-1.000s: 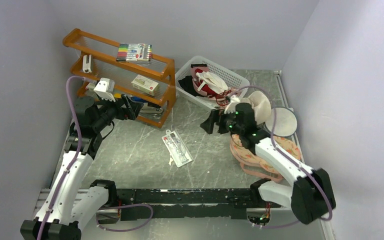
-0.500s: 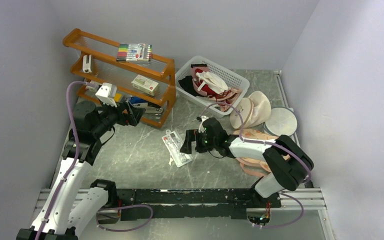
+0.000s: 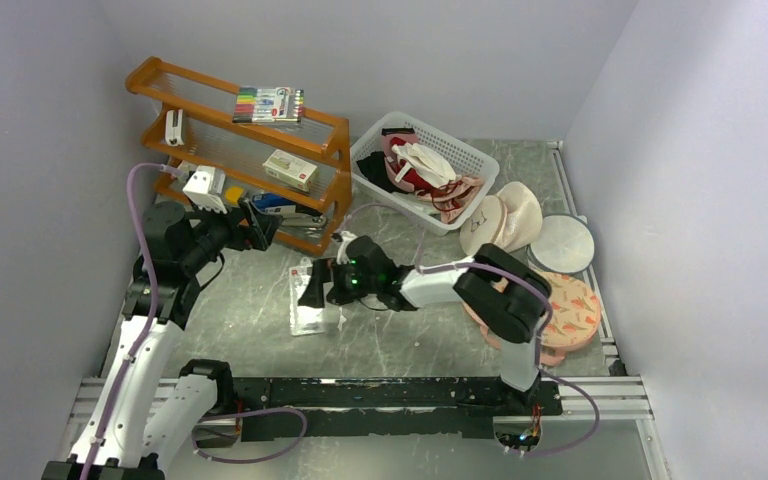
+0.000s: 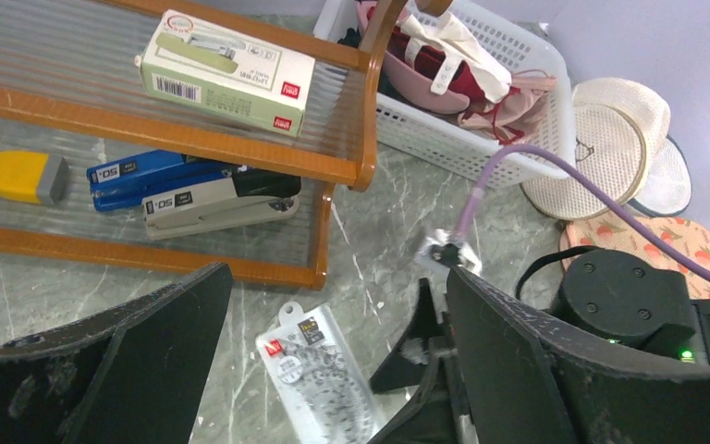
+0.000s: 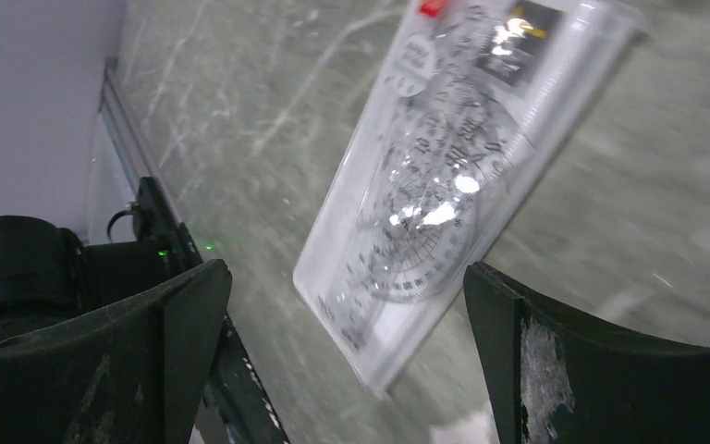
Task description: Unzip the laundry bag and remove the bra
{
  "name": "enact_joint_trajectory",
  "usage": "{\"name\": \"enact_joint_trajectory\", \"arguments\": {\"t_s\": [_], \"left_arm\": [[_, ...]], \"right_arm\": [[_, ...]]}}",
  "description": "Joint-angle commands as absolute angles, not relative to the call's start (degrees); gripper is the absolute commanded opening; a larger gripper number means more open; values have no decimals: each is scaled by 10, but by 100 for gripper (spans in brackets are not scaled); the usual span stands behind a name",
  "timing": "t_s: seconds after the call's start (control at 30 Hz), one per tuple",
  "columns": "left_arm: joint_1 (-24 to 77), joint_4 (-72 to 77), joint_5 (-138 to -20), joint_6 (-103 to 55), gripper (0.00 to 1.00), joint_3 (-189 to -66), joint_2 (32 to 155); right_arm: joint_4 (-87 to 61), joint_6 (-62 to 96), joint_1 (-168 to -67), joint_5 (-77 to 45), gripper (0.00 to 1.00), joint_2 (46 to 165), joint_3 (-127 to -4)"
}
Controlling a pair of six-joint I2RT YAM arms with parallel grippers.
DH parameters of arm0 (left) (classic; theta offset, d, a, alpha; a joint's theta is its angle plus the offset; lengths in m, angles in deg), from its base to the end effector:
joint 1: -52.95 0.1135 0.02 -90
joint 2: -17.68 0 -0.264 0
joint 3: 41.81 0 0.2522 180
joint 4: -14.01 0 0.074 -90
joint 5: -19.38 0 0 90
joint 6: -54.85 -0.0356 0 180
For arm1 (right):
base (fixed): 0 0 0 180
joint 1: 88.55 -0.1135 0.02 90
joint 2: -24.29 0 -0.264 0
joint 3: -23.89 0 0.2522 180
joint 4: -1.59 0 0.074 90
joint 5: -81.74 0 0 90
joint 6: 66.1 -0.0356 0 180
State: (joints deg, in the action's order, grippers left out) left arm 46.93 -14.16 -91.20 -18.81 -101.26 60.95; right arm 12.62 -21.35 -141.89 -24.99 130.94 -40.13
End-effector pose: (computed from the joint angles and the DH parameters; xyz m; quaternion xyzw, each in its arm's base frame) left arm 0.1727 -0.0308 0.3424 0.0432 0.7716 -0.2562 0.5806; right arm 0.2146 0.3055 0.1390 -0.1317 0.8565 0.4487 0.2185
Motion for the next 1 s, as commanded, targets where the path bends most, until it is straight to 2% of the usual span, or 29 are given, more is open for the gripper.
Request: {"name": "enact_joint_trajectory", "arguments": {"t_s": [0.0, 0.2, 0.3, 0.5, 0.73, 0.87, 0.97], "left_arm": [[478, -132, -927, -185, 98, -1003, 607], [479, -127, -934, -187, 98, -997, 627], [474, -129, -918, -183, 98, -997, 634], [473, -174, -902, -118, 98, -971, 623], [472, -298, -854, -41, 98, -995, 596], [472, -343, -871, -63, 98, -1051, 631], [472, -324, -897, -85, 98, -1048, 641]], "right_arm": [[152, -227, -1431, -286, 100, 1353, -460], [52, -141, -1409, -260, 100, 1286, -488], [-48, -67, -1394, -220, 100, 1234, -497], [-351, 29, -1293, -71, 100, 1107, -527], [-654, -8, -1182, 110, 100, 999, -640], [-712, -32, -1133, 179, 100, 981, -663], [-672, -41, -1093, 190, 100, 951, -614]]}}
